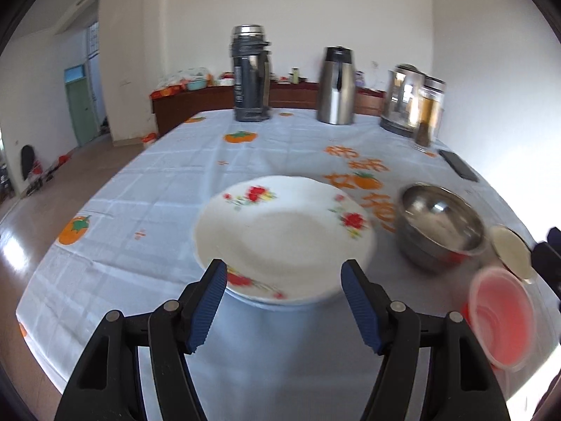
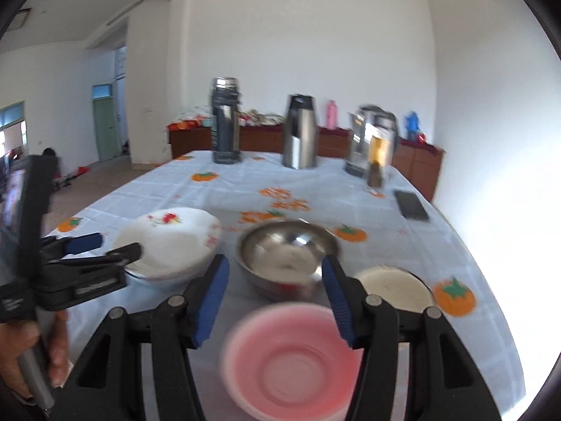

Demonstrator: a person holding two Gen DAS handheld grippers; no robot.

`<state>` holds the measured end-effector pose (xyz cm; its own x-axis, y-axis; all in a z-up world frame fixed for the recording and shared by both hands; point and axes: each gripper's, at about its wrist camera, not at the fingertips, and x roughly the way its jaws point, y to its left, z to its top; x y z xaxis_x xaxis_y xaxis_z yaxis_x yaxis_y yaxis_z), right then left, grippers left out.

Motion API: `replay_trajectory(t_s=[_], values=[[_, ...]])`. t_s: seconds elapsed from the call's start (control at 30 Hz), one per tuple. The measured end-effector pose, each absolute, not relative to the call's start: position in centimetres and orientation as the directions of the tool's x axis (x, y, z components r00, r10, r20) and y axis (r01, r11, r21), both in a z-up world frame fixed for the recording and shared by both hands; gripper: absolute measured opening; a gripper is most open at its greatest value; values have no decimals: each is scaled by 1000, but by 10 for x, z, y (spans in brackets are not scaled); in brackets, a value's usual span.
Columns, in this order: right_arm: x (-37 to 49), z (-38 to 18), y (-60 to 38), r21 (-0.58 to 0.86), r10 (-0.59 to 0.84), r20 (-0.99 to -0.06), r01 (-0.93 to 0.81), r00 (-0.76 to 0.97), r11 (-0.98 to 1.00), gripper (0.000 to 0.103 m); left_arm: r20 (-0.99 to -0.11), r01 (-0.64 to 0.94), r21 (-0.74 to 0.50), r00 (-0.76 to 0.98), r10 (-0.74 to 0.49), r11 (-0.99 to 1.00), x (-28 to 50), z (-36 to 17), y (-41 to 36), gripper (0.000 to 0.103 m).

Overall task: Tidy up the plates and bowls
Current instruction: 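Move the left tool to the rim of the pink plastic bowl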

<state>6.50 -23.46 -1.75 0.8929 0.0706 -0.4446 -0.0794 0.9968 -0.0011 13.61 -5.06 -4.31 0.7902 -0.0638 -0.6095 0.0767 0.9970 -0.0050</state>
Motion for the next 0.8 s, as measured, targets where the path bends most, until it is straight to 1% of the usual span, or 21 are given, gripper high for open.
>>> replay_trajectory(t_s=[0.03, 0.07, 0.1, 0.17, 0.23, 0.37, 0.57, 0.7, 0.8], values=[[62, -21, -247, 14, 59, -458, -59, 887, 998, 52, -617, 102, -16, 782, -90, 995, 129, -43, -58, 70], [59, -23, -256, 20, 50, -466, -46, 883, 999, 46, -620, 128, -29, 775, -118, 991, 124, -43, -65, 70], [57, -26, -264, 21, 38, -476, -32, 878, 999, 44, -626, 150, -49, 766, -148, 987, 119, -43, -72, 70], [53, -36, -278, 19, 15, -503, -6, 864, 1000, 35, -637, 199, -96, 740, -214, 975, 113, -43, -85, 70], [52, -48, -291, 32, 11, -538, 8, 843, 999, 29, -641, 230, -92, 731, -235, 969, 110, -43, -100, 70], [49, -60, -302, 60, 23, -568, 13, 823, 998, 28, -652, 267, -82, 715, -254, 960, 109, -44, -121, 70], [45, -62, -308, 97, 64, -564, -11, 823, 995, 28, -673, 290, -76, 691, -263, 954, 108, -52, -137, 70], [46, -68, -310, 112, 71, -571, -8, 818, 994, 28, -671, 310, -62, 691, -270, 949, 105, -54, -148, 70], [47, -70, -309, 124, 88, -572, -20, 816, 992, 26, -669, 340, -53, 686, -286, 939, 101, -54, -155, 70]])
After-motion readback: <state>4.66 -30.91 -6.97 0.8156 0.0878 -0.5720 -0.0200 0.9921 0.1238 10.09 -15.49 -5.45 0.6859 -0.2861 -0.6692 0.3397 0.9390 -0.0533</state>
